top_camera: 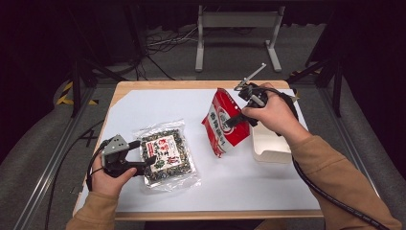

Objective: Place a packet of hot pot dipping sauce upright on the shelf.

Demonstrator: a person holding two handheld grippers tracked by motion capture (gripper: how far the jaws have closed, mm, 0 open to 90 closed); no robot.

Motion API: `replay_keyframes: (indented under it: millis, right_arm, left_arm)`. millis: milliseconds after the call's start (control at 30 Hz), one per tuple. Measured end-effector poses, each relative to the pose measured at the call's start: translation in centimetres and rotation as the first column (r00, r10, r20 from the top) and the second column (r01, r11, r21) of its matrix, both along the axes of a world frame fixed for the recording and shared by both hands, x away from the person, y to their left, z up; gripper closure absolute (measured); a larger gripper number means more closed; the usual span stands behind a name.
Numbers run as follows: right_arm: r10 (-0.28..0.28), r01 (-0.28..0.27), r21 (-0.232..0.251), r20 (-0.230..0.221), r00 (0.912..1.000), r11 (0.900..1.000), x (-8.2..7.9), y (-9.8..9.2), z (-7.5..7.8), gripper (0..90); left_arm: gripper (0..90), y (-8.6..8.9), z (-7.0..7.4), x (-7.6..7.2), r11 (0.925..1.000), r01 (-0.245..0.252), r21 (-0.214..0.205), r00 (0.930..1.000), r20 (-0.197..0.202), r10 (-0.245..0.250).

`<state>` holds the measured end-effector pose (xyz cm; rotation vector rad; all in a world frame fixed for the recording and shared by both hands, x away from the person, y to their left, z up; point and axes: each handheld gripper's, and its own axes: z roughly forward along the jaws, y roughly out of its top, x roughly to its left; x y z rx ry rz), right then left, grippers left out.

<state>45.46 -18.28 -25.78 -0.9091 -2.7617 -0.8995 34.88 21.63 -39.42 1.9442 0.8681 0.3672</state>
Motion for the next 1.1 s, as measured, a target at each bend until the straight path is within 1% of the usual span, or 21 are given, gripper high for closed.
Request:
replay_keyframes:
  millis: [33,100,133,200,367,500,667,833,933,1100]
  right_arm:
    - [0.0,0.0,-0.003,0.006,1.0,1.0,0.0,0.0,0.2,88.7]
    - [0.018,-0.017,-0.019,0.022,0.9996,0.9997,0.0,-0.2,0.4,88.7]
    - [0.018,-0.017,-0.019,0.022,0.9996,0.9997,0.0,-0.2,0.4,88.7]
    - [0.032,-0.03,-0.035,0.045,0.9985,0.9989,0.0,-0.4,0.7,88.7]
    - [0.068,-0.061,-0.076,0.101,0.9925,0.9953,-0.1,-0.9,1.1,88.7]
    - [0.084,-0.073,-0.086,0.134,0.9874,0.9936,-0.1,-1.5,1.5,88.7]
    - [0.097,-0.085,-0.087,0.15,0.9839,0.9926,-0.2,-2.4,2.2,88.7]
    - [0.118,-0.099,-0.112,0.176,0.9773,0.9888,-0.3,-3.2,3.0,88.7]
    - [0.112,-0.093,-0.109,0.184,0.9765,0.9897,-0.3,-3.7,3.5,88.7]
    - [0.097,-0.074,-0.118,0.197,0.9757,0.9902,-0.3,-4.6,4.4,88.7]
  left_arm:
    - [15.9,0.0,0.0,0.0,1.0,-0.001,-0.001,1.0,-0.003,0.001]
    - [16.0,0.0,0.0,0.0,1.0,-0.004,-0.003,1.0,-0.003,0.004]
    - [15.9,0.0,0.0,0.0,1.0,-0.004,-0.003,1.0,-0.003,0.004]
    - [15.9,0.1,0.0,-0.1,1.0,-0.005,-0.004,1.0,-0.003,0.005]
    - [15.9,0.1,0.0,-0.1,1.0,-0.005,-0.004,1.0,-0.003,0.005]
    - [15.9,0.0,0.0,0.0,1.0,-0.004,0.0,1.0,-0.003,0.004]
    - [15.9,0.0,0.0,0.0,1.0,-0.002,0.003,1.0,-0.002,0.002]
    - [15.9,0.0,-0.1,0.0,1.0,-0.004,0.004,1.0,-0.002,0.004]
    - [15.9,0.0,-0.1,0.0,1.0,-0.005,0.001,1.0,-0.003,0.005]
    - [15.9,0.1,-0.1,0.0,1.0,-0.008,0.0,1.0,-0.005,0.008]
